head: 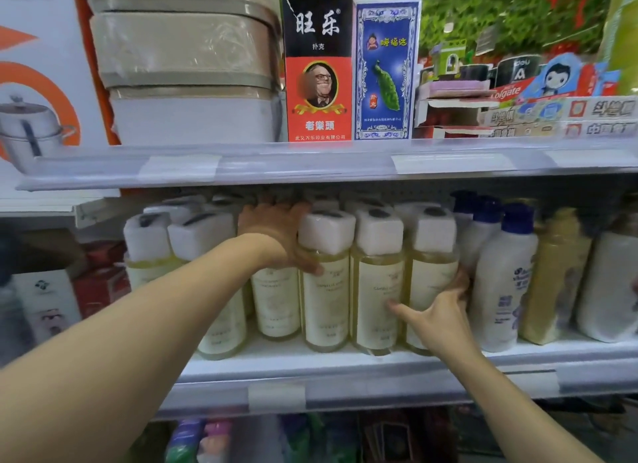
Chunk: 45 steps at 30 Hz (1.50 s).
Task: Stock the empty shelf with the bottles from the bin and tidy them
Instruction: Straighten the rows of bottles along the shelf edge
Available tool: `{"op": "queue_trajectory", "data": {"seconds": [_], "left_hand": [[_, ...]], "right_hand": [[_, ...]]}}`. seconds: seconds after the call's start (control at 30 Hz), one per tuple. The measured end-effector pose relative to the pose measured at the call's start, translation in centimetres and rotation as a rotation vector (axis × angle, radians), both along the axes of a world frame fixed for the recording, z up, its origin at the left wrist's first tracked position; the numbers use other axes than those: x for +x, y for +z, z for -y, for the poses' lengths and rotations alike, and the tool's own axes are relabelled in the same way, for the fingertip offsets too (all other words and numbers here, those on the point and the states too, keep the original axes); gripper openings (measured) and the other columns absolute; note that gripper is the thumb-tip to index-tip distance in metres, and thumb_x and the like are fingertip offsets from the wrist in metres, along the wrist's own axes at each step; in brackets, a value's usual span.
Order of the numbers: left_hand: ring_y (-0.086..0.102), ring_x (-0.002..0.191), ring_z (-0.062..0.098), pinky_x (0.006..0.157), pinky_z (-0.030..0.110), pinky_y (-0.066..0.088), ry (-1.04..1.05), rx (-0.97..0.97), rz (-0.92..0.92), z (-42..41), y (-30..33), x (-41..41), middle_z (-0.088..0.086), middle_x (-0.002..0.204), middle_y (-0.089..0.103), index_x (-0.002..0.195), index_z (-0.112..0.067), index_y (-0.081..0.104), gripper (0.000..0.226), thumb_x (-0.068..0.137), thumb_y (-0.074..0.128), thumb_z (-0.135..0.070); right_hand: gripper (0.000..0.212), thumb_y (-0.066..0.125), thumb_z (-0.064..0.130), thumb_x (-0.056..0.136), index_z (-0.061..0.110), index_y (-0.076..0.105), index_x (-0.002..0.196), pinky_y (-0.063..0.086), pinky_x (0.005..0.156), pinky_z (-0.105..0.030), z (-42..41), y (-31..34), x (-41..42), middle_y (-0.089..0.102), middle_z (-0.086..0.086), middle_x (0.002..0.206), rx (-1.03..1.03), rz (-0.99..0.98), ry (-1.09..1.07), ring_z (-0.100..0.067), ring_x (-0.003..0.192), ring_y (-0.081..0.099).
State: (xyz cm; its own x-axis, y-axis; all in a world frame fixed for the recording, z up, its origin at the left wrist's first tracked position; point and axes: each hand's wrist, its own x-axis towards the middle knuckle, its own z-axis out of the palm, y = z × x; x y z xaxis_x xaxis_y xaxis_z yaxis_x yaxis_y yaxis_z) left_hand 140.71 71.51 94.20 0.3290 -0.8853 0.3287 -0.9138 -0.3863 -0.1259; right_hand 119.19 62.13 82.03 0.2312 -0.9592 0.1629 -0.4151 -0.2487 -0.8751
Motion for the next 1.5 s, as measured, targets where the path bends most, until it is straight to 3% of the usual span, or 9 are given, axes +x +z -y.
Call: {"op": "queue_trajectory", "data": {"seconds": [0.07,0.2,0.3,0.47,0.83,1.0,1.2,1.37,1.5], "left_hand": [[0.048,0.122,0.025,0.099,0.037,0.040,-0.003,0.017,0.023,-0.1,0.2,0.0,-0.003,0.137,0.050,0.139,-0.036,0.031,0.108,0.048,0.073,-0.075],[0.046,0.126,0.025,0.103,0.041,0.041,-0.025,0.101,-0.017,-0.2,1.0,0.4,-0.002,0.140,0.047,0.143,-0.033,0.027,0.111,0.051,0.086,-0.055],[0.045,0.127,0.026,0.104,0.040,0.040,-0.034,0.117,-0.057,0.1,0.8,0.5,0.001,0.141,0.046,0.144,-0.027,0.026,0.108,0.056,0.088,-0.042],[0.055,0.114,0.025,0.091,0.036,0.048,0.051,0.131,0.009,0.2,0.7,1.5,0.004,0.126,0.056,0.130,-0.017,0.040,0.087,0.060,0.086,-0.044],[0.056,0.109,0.022,0.088,0.034,0.048,-0.003,0.063,-0.077,-0.3,0.9,2.7,-0.002,0.121,0.058,0.127,-0.027,0.044,0.077,0.063,0.080,-0.051],[0.056,0.106,0.021,0.079,0.030,0.044,-0.024,0.031,-0.088,-0.6,0.9,2.6,-0.003,0.119,0.059,0.125,-0.028,0.044,0.077,0.061,0.082,-0.050],[0.059,0.101,0.022,0.082,0.035,0.049,-0.006,0.015,-0.046,-0.8,0.8,2.3,-0.002,0.114,0.060,0.126,-0.026,0.043,0.077,0.064,0.081,-0.048],[0.058,0.105,0.023,0.086,0.034,0.049,-0.002,0.026,-0.136,-0.7,1.4,2.5,-0.001,0.117,0.060,0.125,-0.025,0.049,0.066,0.070,0.077,-0.049],[0.051,0.119,0.021,0.089,0.025,0.042,-0.053,-0.015,-0.321,-0.7,2.3,3.2,-0.002,0.133,0.053,0.135,-0.025,0.045,0.061,0.081,0.070,-0.039]], "right_hand": [[0.135,0.076,0.074,0.031,0.013,0.023,0.140,0.042,0.104,-0.049,0.1,0.0,0.1,0.043,-0.013,0.139,0.011,0.005,0.018,-0.030,0.126,0.045],[0.108,0.085,0.047,0.055,0.011,0.024,0.137,0.043,0.103,-0.047,0.5,-0.2,0.0,0.043,-0.014,0.137,0.015,-0.012,0.022,-0.030,0.124,0.047],[0.120,0.089,0.046,0.048,0.012,0.018,0.139,0.040,0.107,-0.048,0.6,-0.7,0.2,0.039,-0.017,0.140,-0.005,-0.048,0.002,-0.032,0.128,0.043],[0.137,0.091,0.049,0.039,0.011,0.010,0.143,0.037,0.109,-0.048,0.5,-0.6,0.5,0.033,-0.020,0.143,-0.015,-0.052,-0.012,-0.034,0.131,0.039],[0.123,0.093,0.034,0.049,0.014,0.011,0.140,0.033,0.111,-0.048,1.0,-0.8,0.5,0.033,-0.018,0.142,-0.036,-0.005,-0.026,-0.034,0.132,0.036],[0.127,0.093,0.039,0.043,0.023,0.011,0.139,0.035,0.110,-0.051,0.7,-0.9,0.9,0.034,-0.015,0.142,-0.035,0.001,-0.038,-0.033,0.132,0.037],[0.131,0.093,0.038,0.043,0.023,0.008,0.140,0.033,0.110,-0.052,0.2,-0.6,1.0,0.031,-0.017,0.143,-0.047,0.008,-0.055,-0.034,0.133,0.035],[0.152,0.066,0.082,0.001,0.030,0.013,0.133,0.039,0.106,-0.054,0.5,-1.0,1.1,0.039,-0.015,0.138,-0.002,0.021,-0.034,-0.034,0.128,0.041],[0.140,0.081,0.069,0.016,0.027,0.016,0.133,0.039,0.106,-0.052,0.4,-0.8,0.8,0.038,-0.014,0.138,-0.020,0.000,-0.006,-0.032,0.129,0.040]]}}
